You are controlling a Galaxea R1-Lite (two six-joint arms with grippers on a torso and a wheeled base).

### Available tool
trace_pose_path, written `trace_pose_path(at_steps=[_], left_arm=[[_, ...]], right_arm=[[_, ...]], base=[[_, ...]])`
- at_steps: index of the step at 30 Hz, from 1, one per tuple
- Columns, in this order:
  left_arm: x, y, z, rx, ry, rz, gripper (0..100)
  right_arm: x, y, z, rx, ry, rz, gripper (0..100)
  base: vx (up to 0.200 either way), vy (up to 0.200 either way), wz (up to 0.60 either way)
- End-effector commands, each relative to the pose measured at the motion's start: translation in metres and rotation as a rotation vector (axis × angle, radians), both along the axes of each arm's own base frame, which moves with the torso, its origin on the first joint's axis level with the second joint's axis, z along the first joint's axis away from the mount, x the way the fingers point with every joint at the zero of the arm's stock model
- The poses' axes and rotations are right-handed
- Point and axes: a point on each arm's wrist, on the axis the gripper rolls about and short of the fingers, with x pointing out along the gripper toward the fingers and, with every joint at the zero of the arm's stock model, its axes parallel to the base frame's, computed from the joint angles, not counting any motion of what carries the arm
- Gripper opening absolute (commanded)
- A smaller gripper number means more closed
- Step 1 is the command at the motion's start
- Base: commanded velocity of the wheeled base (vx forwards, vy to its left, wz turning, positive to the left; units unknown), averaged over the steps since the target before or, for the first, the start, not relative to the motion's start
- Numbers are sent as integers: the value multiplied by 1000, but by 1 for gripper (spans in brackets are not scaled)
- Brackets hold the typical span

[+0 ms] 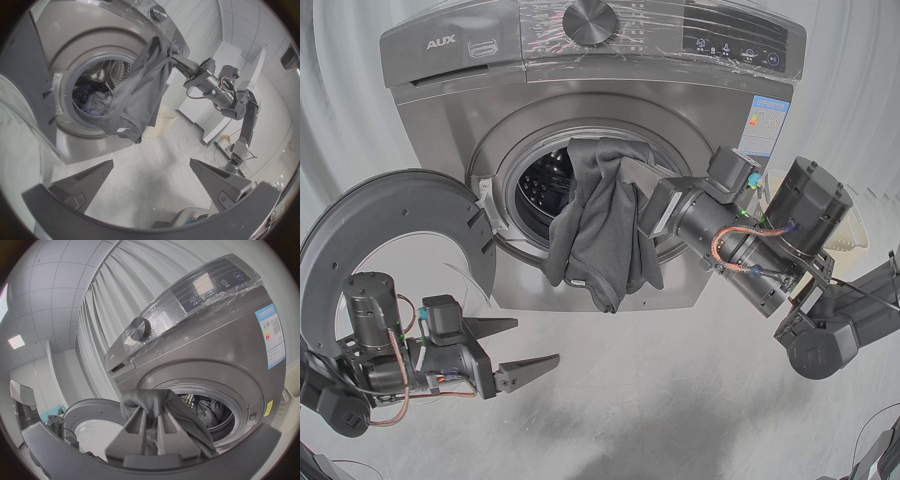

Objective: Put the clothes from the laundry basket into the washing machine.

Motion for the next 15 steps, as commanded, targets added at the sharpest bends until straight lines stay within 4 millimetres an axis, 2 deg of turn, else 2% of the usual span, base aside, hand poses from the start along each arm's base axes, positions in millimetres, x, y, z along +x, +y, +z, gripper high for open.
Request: trace_pose_path(at_steps=[1,3,5,15], left_arm=[[21,-26,-22,-12,99,-38,100],[22,-26,-23,-16,102,-38,100],[31,-37,-32,-26,121,-43,100],[60,-58,-57,-67,115,7,100]], right_arm=[[8,10,-8,-8,9,3,0],[8,10,-9,-9,10,3,0],[8,12,-8,-6,7,6,0],[7,12,-5,12,-11,7,0]], base=[[0,0,0],[0,0,0],[0,0,0],[0,0,0]])
